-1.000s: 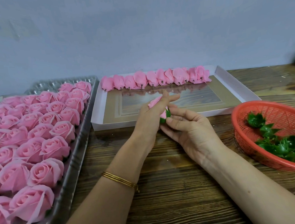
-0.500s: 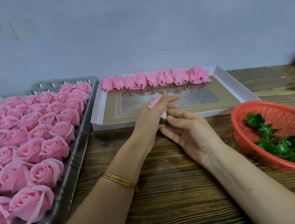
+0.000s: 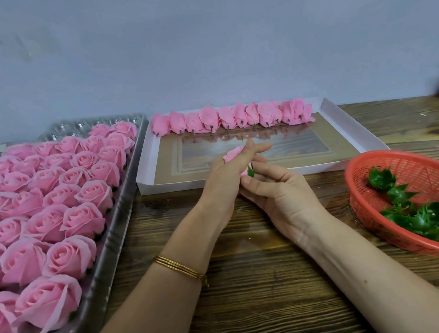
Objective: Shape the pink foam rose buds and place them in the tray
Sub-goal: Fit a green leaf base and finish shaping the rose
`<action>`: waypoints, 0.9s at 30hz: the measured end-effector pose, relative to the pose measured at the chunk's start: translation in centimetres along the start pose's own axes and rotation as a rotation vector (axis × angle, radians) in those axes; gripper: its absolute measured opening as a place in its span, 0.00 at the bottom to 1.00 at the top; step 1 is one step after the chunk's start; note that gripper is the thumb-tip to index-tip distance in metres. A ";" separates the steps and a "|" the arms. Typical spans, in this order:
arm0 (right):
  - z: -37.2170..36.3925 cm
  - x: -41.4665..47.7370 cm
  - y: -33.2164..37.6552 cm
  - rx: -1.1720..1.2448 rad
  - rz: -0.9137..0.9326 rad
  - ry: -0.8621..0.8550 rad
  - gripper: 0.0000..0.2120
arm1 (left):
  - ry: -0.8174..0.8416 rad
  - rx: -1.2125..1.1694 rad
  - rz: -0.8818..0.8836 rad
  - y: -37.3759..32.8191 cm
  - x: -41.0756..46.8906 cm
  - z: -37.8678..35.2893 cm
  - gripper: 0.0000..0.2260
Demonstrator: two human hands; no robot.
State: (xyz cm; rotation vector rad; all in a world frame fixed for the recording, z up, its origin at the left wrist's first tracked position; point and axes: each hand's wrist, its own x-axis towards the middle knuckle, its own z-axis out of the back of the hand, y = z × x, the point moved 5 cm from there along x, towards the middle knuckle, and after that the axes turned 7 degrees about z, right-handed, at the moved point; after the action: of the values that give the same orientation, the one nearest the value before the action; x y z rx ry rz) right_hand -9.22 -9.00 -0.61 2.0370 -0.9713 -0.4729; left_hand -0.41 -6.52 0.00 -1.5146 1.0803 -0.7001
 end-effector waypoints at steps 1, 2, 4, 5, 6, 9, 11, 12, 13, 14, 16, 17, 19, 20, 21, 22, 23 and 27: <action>0.0 0.0 0.0 -0.021 0.011 0.001 0.18 | -0.001 0.004 -0.002 0.1 0.1 0.0 0.15; 0.0 0.0 0.1 -0.048 0.021 -0.002 0.18 | -0.002 0.010 -0.003 0.1 0.1 0.1 0.15; 0.2 0.0 0.2 -0.117 0.039 -0.015 0.17 | -0.011 0.018 -0.005 0.1 0.2 0.2 0.14; 0.3 0.0 0.3 -0.154 0.050 -0.021 0.15 | -0.016 0.016 -0.006 0.1 0.2 0.3 0.13; 0.4 0.0 0.4 -0.188 0.061 -0.025 0.14 | -0.020 0.012 -0.003 0.2 0.1 0.3 0.12; 0.5 0.1 0.4 -0.249 0.070 -0.014 0.14 | -0.031 -0.010 0.029 0.2 0.1 0.3 0.11; 0.6 0.2 0.2 -0.248 0.063 -0.014 0.15 | -0.041 -0.021 0.052 0.2 0.1 0.4 0.10; 0.6 0.2 0.2 -0.243 0.059 -0.020 0.15 | -0.047 -0.026 0.056 0.2 0.1 0.4 0.10; 0.6 0.3 0.1 -0.240 0.059 -0.023 0.15 | -0.051 -0.032 0.054 0.1 0.0 0.4 0.12; 0.6 0.3 0.1 -0.239 0.066 -0.027 0.15 | -0.051 -0.036 0.047 0.1 0.0 0.4 0.15; 0.6 0.4 0.2 -0.232 0.094 -0.045 0.15 | -0.054 -0.032 0.027 0.1 0.0 0.4 0.27; 0.7 0.4 0.2 -0.225 0.111 -0.055 0.15 | -0.072 -0.020 0.017 0.1 0.1 0.4 0.31; 0.7 0.6 0.2 -0.220 0.141 -0.070 0.16 | -0.126 0.018 -0.005 0.4 0.3 0.6 0.33; 0.8 0.7 0.3 -0.227 0.157 -0.078 0.16 | -0.143 0.037 -0.011 0.5 0.4 0.6 0.31; 0.8 0.7 0.3 -0.238 0.172 -0.084 0.16 | -0.150 0.051 -0.011 0.6 0.5 0.7 0.28; 0.8 0.8 0.3 -0.249 0.187 -0.087 0.15 | -0.146 0.057 -0.010 0.6 0.5 0.7 0.23; 0.9 0.8 0.3 -0.256 0.200 -0.084 0.14 | -0.134 0.059 -0.008 0.6 0.6 0.7 0.19; 0.8 0.8 0.3 -0.252 0.209 -0.063 0.15 | -0.099 0.061 0.051 0.6 0.6 0.8 0.17</action>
State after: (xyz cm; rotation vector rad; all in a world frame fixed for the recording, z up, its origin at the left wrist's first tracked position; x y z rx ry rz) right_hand -9.36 -10.12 -0.84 1.6848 -1.0904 -0.5207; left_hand 0.39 -6.68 -0.84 -1.4497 1.0104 -0.6117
